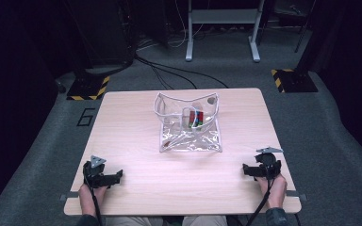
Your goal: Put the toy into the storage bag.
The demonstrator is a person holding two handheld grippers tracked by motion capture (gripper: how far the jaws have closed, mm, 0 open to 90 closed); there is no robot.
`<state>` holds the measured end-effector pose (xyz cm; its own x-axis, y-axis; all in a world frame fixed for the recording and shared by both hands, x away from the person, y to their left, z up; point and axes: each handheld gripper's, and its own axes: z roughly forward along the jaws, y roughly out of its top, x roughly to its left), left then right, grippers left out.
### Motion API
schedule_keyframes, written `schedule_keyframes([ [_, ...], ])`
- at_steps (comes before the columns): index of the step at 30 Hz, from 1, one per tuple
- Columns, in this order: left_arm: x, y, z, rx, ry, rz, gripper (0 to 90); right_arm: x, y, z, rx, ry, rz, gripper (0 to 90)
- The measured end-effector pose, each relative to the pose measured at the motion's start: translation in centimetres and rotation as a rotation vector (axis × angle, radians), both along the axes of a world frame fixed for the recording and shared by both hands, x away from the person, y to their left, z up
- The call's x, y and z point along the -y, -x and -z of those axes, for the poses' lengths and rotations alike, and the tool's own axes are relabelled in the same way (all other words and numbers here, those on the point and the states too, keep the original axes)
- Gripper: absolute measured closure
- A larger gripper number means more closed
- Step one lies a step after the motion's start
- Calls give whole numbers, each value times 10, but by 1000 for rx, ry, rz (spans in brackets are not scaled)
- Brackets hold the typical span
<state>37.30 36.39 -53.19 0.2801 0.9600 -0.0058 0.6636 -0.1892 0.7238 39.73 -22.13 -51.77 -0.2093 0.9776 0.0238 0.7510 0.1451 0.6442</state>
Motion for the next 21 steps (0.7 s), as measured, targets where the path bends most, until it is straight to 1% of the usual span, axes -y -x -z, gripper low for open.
schedule_keyframes([
  [3,0,0,0,0,0,0,21,-1,3,3,24,11,1,79],
  [5,0,0,0,-1,0,0,21,-1,5,5,50,4,3,73],
  [6,0,0,0,-1,1,-1,21,0,7,6,65,3,-2,65],
  [7,0,0,0,-1,0,-1,21,1,8,9,90,0,-2,58],
  [10,0,0,0,1,-1,1,21,1,11,11,113,-4,0,58],
  [11,0,0,0,2,-1,0,21,2,11,11,119,0,-12,58],
  [21,0,0,0,-1,-1,0,20,2,11,11,119,-2,-11,56],
])
